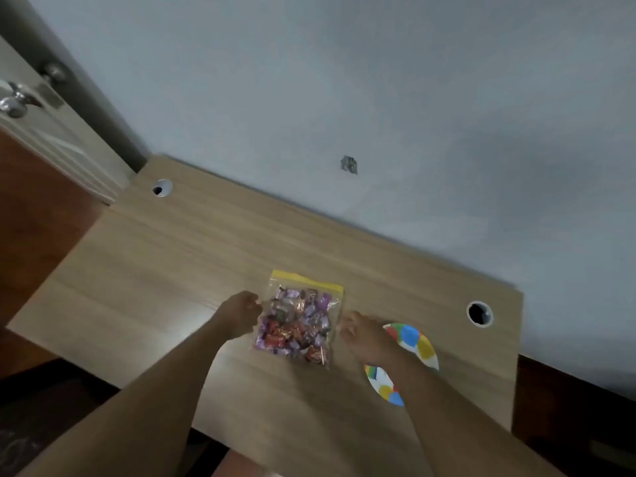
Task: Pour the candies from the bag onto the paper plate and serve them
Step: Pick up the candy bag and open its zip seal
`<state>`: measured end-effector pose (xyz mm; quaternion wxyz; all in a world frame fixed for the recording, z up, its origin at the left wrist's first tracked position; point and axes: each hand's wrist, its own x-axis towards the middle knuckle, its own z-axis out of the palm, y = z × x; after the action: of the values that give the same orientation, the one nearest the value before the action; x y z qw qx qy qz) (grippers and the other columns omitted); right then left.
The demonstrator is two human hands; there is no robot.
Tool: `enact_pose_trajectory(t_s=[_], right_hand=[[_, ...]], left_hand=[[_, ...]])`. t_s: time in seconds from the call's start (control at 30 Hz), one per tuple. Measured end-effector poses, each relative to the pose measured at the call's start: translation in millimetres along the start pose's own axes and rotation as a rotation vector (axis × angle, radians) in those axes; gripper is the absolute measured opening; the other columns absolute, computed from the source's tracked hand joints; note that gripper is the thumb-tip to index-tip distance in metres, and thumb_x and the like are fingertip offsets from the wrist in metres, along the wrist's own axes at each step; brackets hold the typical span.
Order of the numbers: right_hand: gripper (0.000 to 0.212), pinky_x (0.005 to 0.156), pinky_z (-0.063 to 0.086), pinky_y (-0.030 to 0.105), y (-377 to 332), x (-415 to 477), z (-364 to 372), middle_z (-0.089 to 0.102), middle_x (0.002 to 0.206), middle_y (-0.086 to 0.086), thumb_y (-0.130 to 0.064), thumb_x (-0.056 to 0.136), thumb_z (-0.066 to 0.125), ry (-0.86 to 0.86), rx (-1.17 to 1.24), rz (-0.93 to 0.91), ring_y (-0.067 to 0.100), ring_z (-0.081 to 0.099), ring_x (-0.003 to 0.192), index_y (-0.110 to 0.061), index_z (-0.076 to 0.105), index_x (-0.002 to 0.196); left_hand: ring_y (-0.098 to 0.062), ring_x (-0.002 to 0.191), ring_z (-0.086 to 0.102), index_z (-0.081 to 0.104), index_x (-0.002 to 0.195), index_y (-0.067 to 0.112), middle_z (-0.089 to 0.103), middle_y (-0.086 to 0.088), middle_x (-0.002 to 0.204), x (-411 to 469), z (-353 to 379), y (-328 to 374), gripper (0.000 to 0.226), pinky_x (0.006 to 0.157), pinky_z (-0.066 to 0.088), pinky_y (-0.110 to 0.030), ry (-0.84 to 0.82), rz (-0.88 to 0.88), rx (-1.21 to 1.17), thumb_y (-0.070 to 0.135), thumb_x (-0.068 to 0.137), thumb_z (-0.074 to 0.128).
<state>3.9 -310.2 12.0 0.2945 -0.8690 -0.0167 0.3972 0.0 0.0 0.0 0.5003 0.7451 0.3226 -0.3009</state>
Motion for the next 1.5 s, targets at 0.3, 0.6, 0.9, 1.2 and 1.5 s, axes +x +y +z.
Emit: enact_pose_trajectory(t_s=[0.3, 0.6, 0.9, 1.2, 1.5], right_hand=[[0.045, 0.105, 0.048, 0.031, -11, 9, 48, 0.064, 0.145, 0.003, -0.033, 0.109, 0.057, 0.015, 0.365, 0.086, 0.017, 0.062, 0.126, -0.012, 0.050, 0.149], [0.044, 0.094, 0.045, 0.025, -12, -31, 31, 0.061, 0.142, -0.003, -0.031, 0.109, 0.057, 0.180, 0.442, 0.073, 0.014, 0.060, 0.127, -0.017, 0.051, 0.150], [0.031, 0.111, 0.041, 0.031, -16, -116, -13, 0.060, 0.137, -0.005, -0.027, 0.102, 0.063, 0.529, 0.105, -0.301, 0.015, 0.051, 0.131, -0.018, 0.063, 0.132], [0.015, 0.072, 0.045, 0.005, -6, -197, -4, 0.069, 0.082, -0.027, -0.015, 0.103, 0.069, 0.277, 0.136, -0.277, -0.017, 0.063, 0.075, -0.028, 0.076, 0.106], [0.013, 0.093, 0.061, 0.035, 9, -238, -1, 0.085, 0.100, -0.003, -0.030, 0.098, 0.077, 0.206, 0.342, -0.195, 0.016, 0.080, 0.098, -0.020, 0.085, 0.102]], left_hand=[[-0.033, 0.103, 0.076, 0.052, 0.150, 0.008, 0.073, -0.021, 0.127, -4, 37, -28, 0.060, 0.078, 0.063, -0.041, 0.047, -0.031, -0.247, 0.029, 0.099, 0.076], [-0.031, 0.101, 0.078, 0.083, 0.110, 0.023, 0.083, -0.007, 0.102, -44, 53, -34, 0.033, 0.093, 0.062, -0.049, 0.083, 0.278, -0.025, 0.050, 0.099, 0.067], [0.002, 0.078, 0.056, 0.073, 0.095, 0.036, 0.055, 0.004, 0.083, -131, 62, -18, 0.021, 0.070, 0.039, -0.007, 0.110, 0.755, 0.346, 0.023, 0.107, 0.063], [-0.004, 0.073, 0.049, 0.066, 0.086, 0.027, 0.046, 0.004, 0.082, -195, 72, -22, 0.024, 0.068, 0.038, -0.018, 0.088, 0.889, 0.332, 0.020, 0.109, 0.060], [-0.018, 0.091, 0.070, 0.070, 0.131, 0.017, 0.064, -0.008, 0.113, -226, 100, -11, 0.028, 0.094, 0.058, -0.040, 0.132, 0.746, 0.311, 0.024, 0.105, 0.064]])
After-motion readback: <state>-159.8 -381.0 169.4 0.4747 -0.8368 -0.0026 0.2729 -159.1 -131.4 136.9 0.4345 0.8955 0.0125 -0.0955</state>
